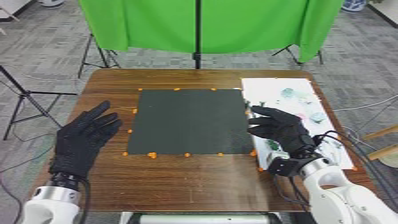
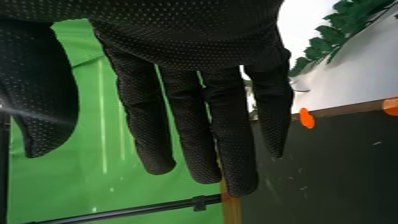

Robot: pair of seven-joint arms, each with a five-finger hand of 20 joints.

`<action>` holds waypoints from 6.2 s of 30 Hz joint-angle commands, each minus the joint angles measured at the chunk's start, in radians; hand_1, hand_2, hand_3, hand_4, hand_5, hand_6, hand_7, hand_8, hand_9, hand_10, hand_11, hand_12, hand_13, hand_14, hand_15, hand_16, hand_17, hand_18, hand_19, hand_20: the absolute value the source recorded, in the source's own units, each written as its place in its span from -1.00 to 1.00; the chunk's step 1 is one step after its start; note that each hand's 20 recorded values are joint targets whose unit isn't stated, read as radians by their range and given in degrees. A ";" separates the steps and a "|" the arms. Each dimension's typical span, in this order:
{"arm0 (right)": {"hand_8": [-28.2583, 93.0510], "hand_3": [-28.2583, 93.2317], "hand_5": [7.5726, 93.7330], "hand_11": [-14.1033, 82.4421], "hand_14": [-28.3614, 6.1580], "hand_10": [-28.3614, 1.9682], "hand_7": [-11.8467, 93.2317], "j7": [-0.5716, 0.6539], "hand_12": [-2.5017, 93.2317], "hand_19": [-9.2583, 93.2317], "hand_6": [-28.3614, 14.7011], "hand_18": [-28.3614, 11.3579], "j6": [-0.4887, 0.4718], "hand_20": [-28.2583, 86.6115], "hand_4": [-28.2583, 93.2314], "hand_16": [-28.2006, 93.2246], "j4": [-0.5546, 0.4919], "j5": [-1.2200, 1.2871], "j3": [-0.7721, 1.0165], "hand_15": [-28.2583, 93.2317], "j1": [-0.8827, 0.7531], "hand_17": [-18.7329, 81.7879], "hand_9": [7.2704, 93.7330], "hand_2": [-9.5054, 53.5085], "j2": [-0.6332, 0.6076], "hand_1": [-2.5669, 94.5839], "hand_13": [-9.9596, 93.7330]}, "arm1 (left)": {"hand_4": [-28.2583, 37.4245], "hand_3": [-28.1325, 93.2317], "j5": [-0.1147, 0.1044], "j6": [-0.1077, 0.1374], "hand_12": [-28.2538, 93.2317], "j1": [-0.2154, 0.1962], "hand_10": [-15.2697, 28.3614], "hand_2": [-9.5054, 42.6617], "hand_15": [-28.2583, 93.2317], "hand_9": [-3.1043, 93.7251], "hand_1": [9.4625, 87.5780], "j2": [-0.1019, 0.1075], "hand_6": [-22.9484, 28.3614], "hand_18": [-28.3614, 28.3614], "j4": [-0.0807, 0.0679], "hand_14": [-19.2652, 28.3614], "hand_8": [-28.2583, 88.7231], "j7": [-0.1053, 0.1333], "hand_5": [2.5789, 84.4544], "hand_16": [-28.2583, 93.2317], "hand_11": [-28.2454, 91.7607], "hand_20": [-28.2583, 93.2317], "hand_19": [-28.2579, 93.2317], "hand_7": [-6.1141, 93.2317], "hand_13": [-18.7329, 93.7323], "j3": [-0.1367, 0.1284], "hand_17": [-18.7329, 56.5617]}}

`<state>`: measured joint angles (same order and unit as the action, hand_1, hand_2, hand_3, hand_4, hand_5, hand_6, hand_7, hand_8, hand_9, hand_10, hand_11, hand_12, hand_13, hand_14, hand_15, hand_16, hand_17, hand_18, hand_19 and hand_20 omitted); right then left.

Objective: Arrange flowers

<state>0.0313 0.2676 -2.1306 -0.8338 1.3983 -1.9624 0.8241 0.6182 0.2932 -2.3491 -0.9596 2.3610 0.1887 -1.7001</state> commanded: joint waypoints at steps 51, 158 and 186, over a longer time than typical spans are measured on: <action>-0.75 0.69 0.14 -0.12 -0.35 -0.56 -0.45 1.113 -0.66 0.99 -0.15 -0.98 0.021 -0.69 -0.87 -0.41 -0.173 -1.142 -0.266 0.55 0.218 -0.06 0.29 -0.72 -0.126 -0.34 0.43 | -0.84 0.76 -0.033 -0.053 -0.35 -0.036 0.75 -0.35 0.38 -0.25 -0.70 -0.034 0.35 0.96 0.010 1.00 -0.67 -0.039 -0.08 -0.72 0.00 -0.40 0.43 -0.62 -0.27 -0.059 -0.78; -0.25 0.70 0.82 0.32 0.29 0.15 -0.30 1.060 -0.28 1.00 0.09 -0.80 -0.079 -0.20 -0.97 -0.22 0.445 -1.004 -1.159 0.68 1.231 0.19 0.78 -1.00 0.404 0.18 0.83 | -0.84 0.74 -0.023 -0.061 -0.35 0.241 0.74 -0.34 0.36 -0.23 -0.68 0.116 0.37 0.97 -0.002 1.00 -0.66 -0.026 -0.05 -0.71 0.00 -0.44 0.46 -0.62 -0.25 0.052 -0.76; -0.55 0.52 0.63 -0.07 0.32 0.17 -0.47 1.197 -0.58 1.00 0.27 -0.65 0.096 -0.37 -1.00 -0.23 0.461 -0.680 -1.229 0.58 1.313 0.14 0.84 -0.85 0.402 0.03 0.81 | -0.83 0.75 -0.018 -0.270 -0.35 0.537 0.75 -0.34 0.37 -0.22 -0.68 0.068 0.38 0.97 -0.143 1.00 -0.66 -0.205 -0.05 -0.72 0.01 -0.45 0.47 -0.62 -0.24 0.188 -0.75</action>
<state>1.2499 0.3507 -1.6512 -1.5636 0.1356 -0.6399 1.2302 0.5978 0.0383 -1.7939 -0.8827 2.2175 -0.0049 -1.5062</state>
